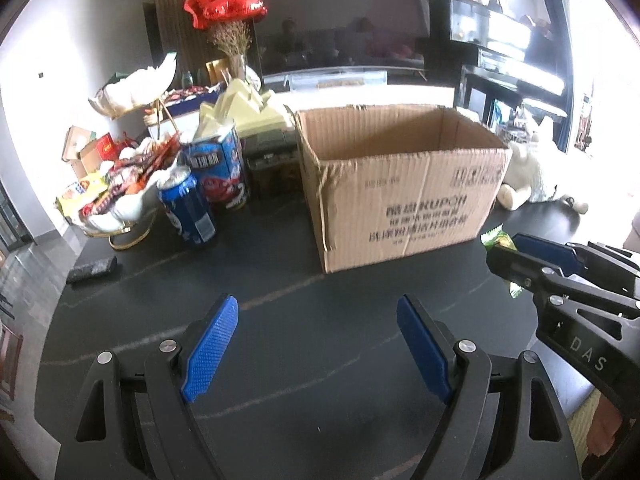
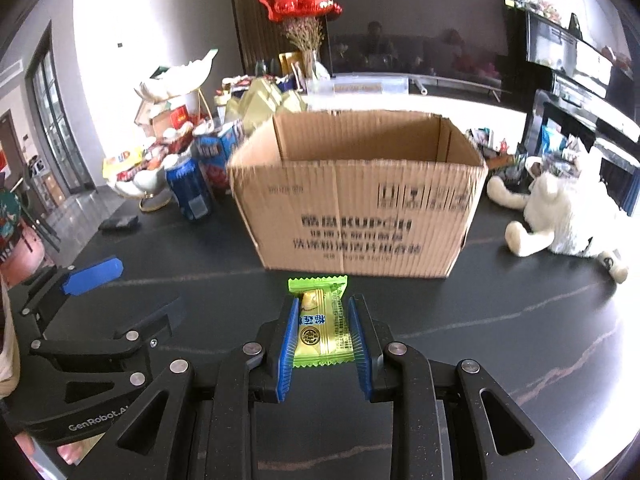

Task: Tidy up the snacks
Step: 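Lift the green-yellow packet with the right tool and carry it over the box, then open the right tool to drop the green-yellow packet into the box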

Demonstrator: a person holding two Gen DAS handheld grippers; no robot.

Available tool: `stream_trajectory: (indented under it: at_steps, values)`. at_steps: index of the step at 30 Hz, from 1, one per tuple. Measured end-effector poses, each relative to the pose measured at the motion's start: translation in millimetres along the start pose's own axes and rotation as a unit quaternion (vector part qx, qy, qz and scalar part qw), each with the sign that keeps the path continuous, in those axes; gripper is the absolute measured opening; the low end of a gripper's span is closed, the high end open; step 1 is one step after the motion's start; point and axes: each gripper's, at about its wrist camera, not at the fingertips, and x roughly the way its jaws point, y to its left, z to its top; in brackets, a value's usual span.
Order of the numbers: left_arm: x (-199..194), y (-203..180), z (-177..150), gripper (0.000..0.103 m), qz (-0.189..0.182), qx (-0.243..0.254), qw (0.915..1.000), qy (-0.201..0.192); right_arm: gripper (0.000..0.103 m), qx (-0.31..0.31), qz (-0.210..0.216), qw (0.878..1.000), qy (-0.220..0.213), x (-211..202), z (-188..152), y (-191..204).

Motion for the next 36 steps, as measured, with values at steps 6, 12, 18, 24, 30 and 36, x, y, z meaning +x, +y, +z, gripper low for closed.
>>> stream_trajectory:
  at_steps: [6, 12, 18, 24, 30, 36]
  values:
    - [-5.8, 4.5, 25.6, 0.082, 0.001, 0.002, 0.9998, -0.018, 0.027, -0.006, -0.006, 1.0, -0.018, -2.5, 24.9, -1.3]
    - [-6.8, 6.4, 45.2, 0.082, -0.001, 0.002, 0.9997, -0.025, 0.027, -0.015, -0.016, 0.999, -0.031, -3.3, 48.0, -3.4]
    - [-5.5, 9.7, 66.5, 0.082, -0.002, 0.002, 0.9994, -0.033, 0.027, -0.02, -0.023, 0.998, -0.046, -4.3, 72.6, -6.2]
    - [0.2, 11.3, 85.4, 0.082, 0.002, 0.004, 0.9991, -0.042, 0.027, -0.022, -0.031, 0.998, -0.055, -1.2, 92.9, -10.6]
    - [14.8, 11.0, 100.3, 0.082, 0.003, 0.007, 0.9991, -0.042, 0.027, -0.03, -0.036, 0.997, -0.057, 10.0, 108.7, -16.3]
    - [39.5, 9.1, 113.6, 0.082, 0.006, 0.011, 0.9992, -0.037, 0.027, -0.032, -0.039, 0.997, -0.05, 33.6, 121.1, -24.2]
